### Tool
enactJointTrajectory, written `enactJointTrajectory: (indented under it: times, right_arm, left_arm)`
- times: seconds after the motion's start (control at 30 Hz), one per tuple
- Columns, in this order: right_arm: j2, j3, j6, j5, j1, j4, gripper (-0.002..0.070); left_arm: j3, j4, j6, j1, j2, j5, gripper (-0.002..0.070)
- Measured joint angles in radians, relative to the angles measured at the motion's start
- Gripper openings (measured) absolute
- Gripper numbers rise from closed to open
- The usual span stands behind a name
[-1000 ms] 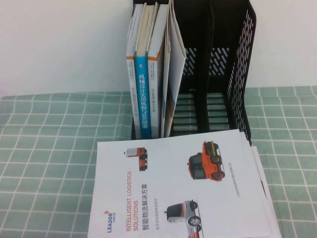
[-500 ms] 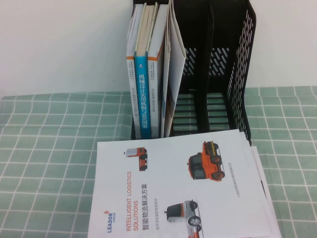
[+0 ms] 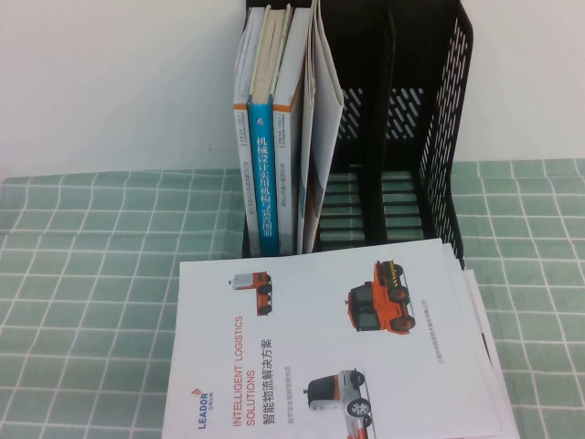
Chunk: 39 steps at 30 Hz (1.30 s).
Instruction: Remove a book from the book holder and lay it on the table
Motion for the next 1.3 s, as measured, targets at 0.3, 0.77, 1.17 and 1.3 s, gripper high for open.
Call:
enactJointTrajectory:
  times: [0.3, 0.77, 1.17, 1.3]
  right_arm:
    - [0.0, 0.0, -0.002, -0.412, 0.0, 0.0, -0.0002]
    - [0.0, 0.0, -0.027, -0.874, 0.0, 0.089, -0.0002]
    - [0.0, -0.185, -0.238, -0.524, 0.0, 0.348, -0.0002]
    - [0.06, -0.299, -0.269, -0.31, 0.0, 0.348, -0.0002]
  left_arm:
    - [0.0, 0.008, 0.0, 0.0, 0.0, -0.233, -0.0001]
    - [0.0, -0.229, -0.201, 0.0, 0.0, -0.596, -0.0001]
    - [-0.38, -0.691, 0.218, 0.0, 0.064, 0.025, -0.0001]
    - [-0.365, -0.763, 0.221, 0.0, 0.113, -0.006, -0.0001]
